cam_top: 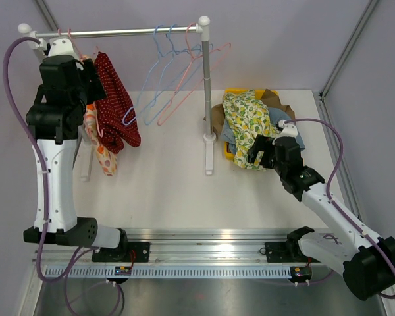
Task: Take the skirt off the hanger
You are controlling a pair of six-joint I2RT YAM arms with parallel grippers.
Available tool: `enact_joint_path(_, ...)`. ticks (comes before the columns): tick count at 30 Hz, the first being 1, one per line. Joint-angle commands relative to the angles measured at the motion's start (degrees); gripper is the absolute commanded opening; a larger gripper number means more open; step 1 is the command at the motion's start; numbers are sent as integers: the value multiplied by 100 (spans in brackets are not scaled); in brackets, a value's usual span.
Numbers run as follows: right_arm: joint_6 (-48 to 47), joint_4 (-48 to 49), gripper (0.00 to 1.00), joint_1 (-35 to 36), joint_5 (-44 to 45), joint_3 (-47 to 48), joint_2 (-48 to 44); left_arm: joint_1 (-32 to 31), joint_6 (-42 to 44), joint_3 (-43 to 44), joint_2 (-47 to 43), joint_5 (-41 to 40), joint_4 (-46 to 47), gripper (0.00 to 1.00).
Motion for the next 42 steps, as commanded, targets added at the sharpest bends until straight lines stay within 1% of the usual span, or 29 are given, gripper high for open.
enact_joint_path(1,-9,7,99,38,-101,-42,-87,189,-129,-87,41,398,253,72)
enact_joint_path(5,-18,51,99,37,-92,-69,-52,312,-164,-132,155,530,332,68)
enact_joint_path(9,-27,95,99,38,-101,-95,-17,321,-182,-52,252,714,367,58)
enact_joint_path(11,-27,130,100,38,-92,-104,9,321,-191,-87,200,732,420,54)
enact_joint_path(16,-35,148,99,46,-101,-122,36,321,-164,-272,59,723,570,53)
enact_joint_path(26,-53,113,99,37,-83,-130,-43,321,-235,-483,366,521,623,51)
enact_joint_path(29,-53,130,99,37,-66,-130,-17,321,-252,-404,576,565,631,40)
enact_joint_path(30,-53,130,99,46,-74,-130,-8,321,-252,-308,673,574,605,29)
enact_joint_path(31,-53,130,99,38,-75,-130,9,321,-252,-238,752,574,587,25)
enact_joint_path(35,-53,121,99,46,-48,-122,-8,330,-261,-9,955,627,473,13)
enact_joint_path(36,-53,113,99,38,-48,-122,-34,330,-261,9,964,679,464,1)
enact_joint_path(42,-9,-1,99,38,-179,98,-218,330,-217,202,674,688,473,0)
